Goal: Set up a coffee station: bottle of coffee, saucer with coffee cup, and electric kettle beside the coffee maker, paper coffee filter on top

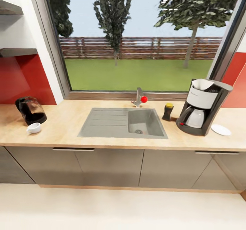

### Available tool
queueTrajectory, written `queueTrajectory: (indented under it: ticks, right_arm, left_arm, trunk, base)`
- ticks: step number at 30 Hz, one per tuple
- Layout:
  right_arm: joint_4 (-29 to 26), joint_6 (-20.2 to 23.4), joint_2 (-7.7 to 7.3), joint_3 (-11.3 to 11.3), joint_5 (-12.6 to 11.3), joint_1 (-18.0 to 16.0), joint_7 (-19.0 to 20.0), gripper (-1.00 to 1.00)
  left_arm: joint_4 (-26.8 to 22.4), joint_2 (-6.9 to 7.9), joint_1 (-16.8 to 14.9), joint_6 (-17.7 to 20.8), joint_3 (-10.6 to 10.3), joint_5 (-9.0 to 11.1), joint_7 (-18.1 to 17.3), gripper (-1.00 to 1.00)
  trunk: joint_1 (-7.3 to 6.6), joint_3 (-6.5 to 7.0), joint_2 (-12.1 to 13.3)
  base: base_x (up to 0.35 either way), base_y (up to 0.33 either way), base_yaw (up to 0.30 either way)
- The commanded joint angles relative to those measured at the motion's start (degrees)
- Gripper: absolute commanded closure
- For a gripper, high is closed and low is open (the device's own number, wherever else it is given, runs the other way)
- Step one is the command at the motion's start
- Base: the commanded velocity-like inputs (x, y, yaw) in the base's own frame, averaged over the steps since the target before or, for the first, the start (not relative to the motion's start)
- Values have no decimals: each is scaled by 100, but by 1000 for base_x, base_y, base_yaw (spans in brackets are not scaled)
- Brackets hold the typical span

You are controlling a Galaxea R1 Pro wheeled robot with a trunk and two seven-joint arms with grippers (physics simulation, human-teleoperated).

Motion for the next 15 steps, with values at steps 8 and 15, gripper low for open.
queueTrajectory:
  ticks: [8, 15]
  right_arm:
    - [2, -17, 1, -12, -25, -1, 2, -100]
    - [3, -17, 1, -12, -19, -3, -3, -100]
  left_arm:
    - [-14, 9, -2, 39, -50, 71, 20, -100]
    - [-20, 24, -2, 39, -50, 76, 21, -100]
  trunk:
    - [3, -49, -11]
    - [3, -82, -11]
  base:
    - [0, 2, 246]
    - [31, 205, 246]
